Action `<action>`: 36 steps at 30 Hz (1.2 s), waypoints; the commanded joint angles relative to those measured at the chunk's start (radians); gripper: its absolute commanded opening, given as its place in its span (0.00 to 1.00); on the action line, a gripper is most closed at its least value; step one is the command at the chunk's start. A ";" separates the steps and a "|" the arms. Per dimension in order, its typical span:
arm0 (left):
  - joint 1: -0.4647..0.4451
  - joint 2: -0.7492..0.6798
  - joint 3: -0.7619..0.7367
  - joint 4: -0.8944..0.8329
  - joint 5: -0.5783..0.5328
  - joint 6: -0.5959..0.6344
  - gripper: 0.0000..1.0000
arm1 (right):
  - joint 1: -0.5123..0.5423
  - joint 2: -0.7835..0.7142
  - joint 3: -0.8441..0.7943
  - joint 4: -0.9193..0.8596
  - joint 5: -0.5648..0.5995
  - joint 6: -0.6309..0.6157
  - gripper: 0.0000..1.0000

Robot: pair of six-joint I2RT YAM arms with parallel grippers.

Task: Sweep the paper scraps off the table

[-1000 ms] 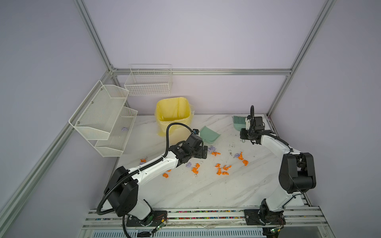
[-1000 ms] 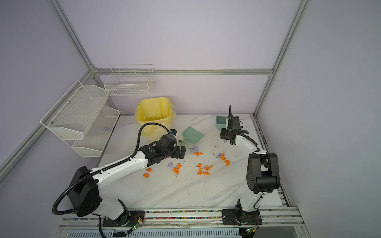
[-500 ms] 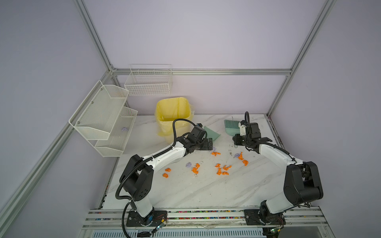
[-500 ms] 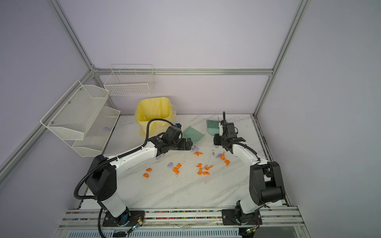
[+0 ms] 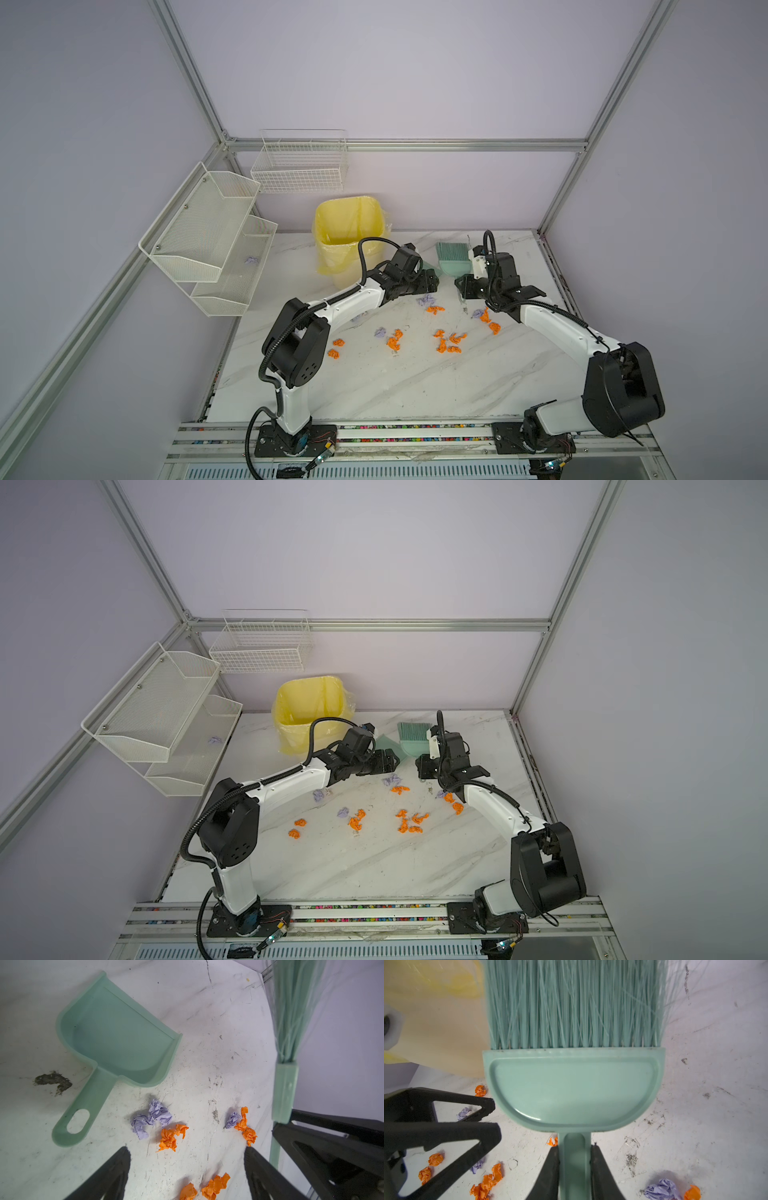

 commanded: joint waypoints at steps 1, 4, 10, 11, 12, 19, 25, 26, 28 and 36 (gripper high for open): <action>0.010 0.010 0.096 0.067 0.052 -0.038 0.81 | 0.019 -0.038 -0.010 0.042 -0.018 0.025 0.00; 0.013 0.007 0.082 0.100 0.081 -0.057 0.82 | 0.022 -0.029 -0.014 0.036 -0.013 0.031 0.00; 0.014 -0.028 0.041 0.123 0.099 -0.077 0.86 | 0.023 -0.016 -0.013 0.039 -0.005 0.042 0.00; 0.014 -0.036 0.034 0.123 0.101 -0.079 0.87 | 0.022 -0.011 -0.008 0.036 0.000 0.040 0.00; 0.015 -0.045 0.027 0.126 0.100 -0.082 0.87 | 0.022 -0.008 -0.003 0.033 0.006 0.039 0.00; 0.031 -0.058 -0.006 0.195 0.137 -0.106 0.89 | 0.023 0.017 0.009 0.038 -0.015 0.050 0.00; 0.041 -0.010 0.026 0.243 0.204 -0.136 0.79 | 0.053 0.007 0.017 0.034 -0.016 0.058 0.00; 0.040 -0.003 0.029 0.253 0.213 -0.143 0.77 | 0.055 0.004 0.019 0.033 -0.016 0.058 0.00; 0.041 0.009 0.033 0.273 0.232 -0.155 0.71 | 0.060 0.002 0.019 0.036 -0.017 0.060 0.00; 0.040 0.031 0.042 0.297 0.285 -0.190 0.49 | 0.066 0.018 0.025 0.063 -0.031 0.068 0.00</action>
